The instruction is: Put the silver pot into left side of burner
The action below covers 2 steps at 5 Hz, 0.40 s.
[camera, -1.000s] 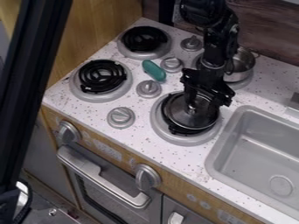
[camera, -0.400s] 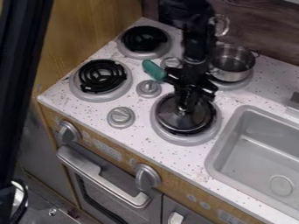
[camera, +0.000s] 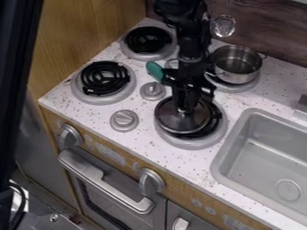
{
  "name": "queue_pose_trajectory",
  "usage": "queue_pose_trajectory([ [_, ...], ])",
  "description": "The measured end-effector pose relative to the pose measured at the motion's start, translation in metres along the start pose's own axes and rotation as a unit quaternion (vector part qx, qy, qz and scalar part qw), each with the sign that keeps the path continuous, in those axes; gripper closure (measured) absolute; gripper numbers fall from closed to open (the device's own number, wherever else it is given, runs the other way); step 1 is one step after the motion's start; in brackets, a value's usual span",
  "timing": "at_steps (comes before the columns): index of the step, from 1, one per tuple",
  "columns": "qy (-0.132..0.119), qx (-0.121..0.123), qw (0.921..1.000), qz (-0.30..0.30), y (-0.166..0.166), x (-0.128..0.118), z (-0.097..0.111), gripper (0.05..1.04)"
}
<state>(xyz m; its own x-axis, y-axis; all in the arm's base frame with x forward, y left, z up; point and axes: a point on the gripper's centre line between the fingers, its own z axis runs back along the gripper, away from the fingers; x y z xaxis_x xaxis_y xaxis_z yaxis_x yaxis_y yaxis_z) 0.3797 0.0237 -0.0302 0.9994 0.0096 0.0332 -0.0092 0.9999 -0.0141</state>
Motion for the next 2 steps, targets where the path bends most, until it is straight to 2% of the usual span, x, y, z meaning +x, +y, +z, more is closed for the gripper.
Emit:
queue_pose_trajectory([
  [1,-0.025,-0.003,0.9996,0.015,0.016,0.007,0.024,0.826],
  [2,-0.047,0.008,0.9978,0.045,0.055,0.016,0.043,0.826],
])
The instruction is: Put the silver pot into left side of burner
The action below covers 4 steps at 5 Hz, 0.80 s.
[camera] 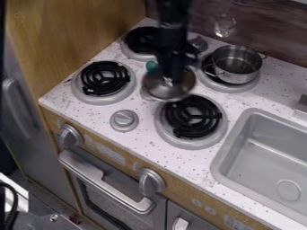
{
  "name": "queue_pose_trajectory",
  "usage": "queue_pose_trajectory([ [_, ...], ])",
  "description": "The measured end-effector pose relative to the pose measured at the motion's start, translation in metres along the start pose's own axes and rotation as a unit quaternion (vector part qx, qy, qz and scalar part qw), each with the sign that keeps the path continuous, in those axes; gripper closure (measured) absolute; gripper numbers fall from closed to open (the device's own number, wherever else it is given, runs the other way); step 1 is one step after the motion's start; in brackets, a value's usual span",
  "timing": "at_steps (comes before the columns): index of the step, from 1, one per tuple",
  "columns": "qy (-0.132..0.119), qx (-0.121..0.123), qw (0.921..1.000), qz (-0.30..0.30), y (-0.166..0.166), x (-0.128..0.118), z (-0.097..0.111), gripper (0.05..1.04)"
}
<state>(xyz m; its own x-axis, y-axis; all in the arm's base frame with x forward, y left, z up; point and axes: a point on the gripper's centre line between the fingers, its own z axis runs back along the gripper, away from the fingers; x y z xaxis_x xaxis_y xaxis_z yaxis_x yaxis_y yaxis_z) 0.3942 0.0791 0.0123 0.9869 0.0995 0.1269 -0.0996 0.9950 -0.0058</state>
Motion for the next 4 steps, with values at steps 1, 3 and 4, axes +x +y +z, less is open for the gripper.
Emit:
queue_pose_trajectory([
  [1,-0.015,0.012,0.9992,0.034,0.042,0.018,0.005,0.826],
  [3,0.017,0.050,0.9955,0.078,0.117,0.019,-0.027,0.826],
  [4,0.039,0.061,0.9929,0.094,0.138,0.012,-0.041,0.826],
])
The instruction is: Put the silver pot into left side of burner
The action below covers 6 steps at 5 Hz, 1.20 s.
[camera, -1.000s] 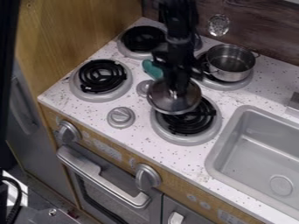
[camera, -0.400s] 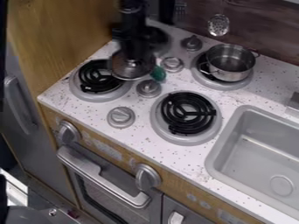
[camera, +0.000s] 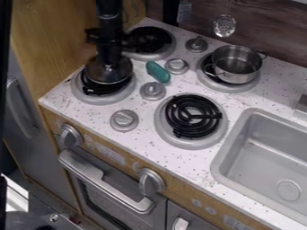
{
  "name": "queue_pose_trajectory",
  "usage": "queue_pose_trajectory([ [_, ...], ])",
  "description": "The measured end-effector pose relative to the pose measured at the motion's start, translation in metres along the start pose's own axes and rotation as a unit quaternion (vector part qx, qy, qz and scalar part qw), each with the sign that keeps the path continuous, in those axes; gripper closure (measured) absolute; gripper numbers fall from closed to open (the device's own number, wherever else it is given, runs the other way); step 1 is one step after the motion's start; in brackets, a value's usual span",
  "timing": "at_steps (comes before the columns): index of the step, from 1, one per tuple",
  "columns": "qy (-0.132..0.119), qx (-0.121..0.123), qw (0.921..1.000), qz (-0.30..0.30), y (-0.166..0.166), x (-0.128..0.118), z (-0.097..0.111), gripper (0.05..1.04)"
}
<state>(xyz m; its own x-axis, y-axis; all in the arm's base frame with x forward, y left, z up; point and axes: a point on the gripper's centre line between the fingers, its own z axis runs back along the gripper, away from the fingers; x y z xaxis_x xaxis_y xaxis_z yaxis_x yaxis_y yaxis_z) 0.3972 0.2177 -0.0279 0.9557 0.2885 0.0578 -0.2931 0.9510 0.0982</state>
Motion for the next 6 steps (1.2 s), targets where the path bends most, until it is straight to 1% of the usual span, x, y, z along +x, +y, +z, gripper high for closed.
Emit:
queue_pose_trajectory([
  [1,0.013,-0.008,0.9998,0.015,0.008,-0.002,-0.010,0.826],
  [2,0.018,-0.015,0.9997,0.008,0.007,-0.003,-0.010,0.789],
  [3,0.013,-0.032,0.9994,-0.004,-0.004,-0.013,-0.003,0.467],
  [4,-0.033,-0.043,0.9984,-0.014,-0.010,-0.014,0.039,0.182],
  [5,-0.045,-0.045,0.9972,-0.038,-0.014,-0.030,0.062,0.087],
  [6,-0.040,-0.043,0.9968,-0.055,-0.024,-0.049,0.067,0.087],
])
